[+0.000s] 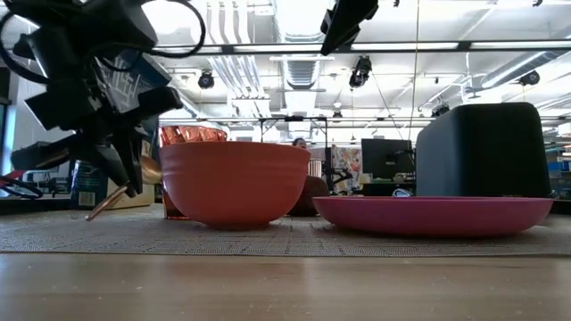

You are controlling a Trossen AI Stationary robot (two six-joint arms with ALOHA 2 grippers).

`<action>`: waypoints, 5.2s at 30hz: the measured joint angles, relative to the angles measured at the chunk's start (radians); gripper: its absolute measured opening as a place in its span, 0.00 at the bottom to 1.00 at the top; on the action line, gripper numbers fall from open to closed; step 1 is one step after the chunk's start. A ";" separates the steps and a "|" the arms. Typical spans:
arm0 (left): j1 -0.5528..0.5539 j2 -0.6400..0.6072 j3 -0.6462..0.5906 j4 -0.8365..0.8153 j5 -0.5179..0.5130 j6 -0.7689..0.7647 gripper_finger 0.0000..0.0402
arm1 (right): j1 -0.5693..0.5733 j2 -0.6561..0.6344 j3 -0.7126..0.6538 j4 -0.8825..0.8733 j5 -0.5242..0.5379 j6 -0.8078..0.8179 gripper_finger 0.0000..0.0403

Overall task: Arrange a breakfast setting
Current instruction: Put the gold spoon to the left of the orange bowl on the gray table mat, then return to Home Position

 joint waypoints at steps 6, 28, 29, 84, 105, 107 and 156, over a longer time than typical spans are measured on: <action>-0.071 -0.004 -0.001 0.044 -0.034 -0.127 0.02 | 0.000 0.000 0.000 0.001 0.000 0.000 0.33; -0.128 -0.002 -0.110 0.285 0.001 -0.242 0.02 | 0.000 0.000 0.000 0.004 0.000 0.000 0.33; -0.128 -0.002 -0.117 0.297 0.002 -0.242 0.03 | 0.000 0.000 0.000 0.004 0.000 0.000 0.33; -0.127 -0.403 -0.158 0.375 0.036 -0.563 0.34 | 0.000 0.000 0.000 0.005 0.000 0.000 0.32; -0.107 -0.488 -0.111 0.459 0.053 -0.915 0.34 | 0.000 0.000 0.000 0.005 0.000 0.000 0.31; -0.107 -0.481 -0.101 0.456 0.051 -0.914 0.34 | 0.000 0.000 0.000 0.005 0.000 0.000 0.31; -0.101 -1.198 -0.529 0.641 0.027 -1.134 0.34 | 0.000 0.001 0.000 0.029 -0.001 0.000 0.31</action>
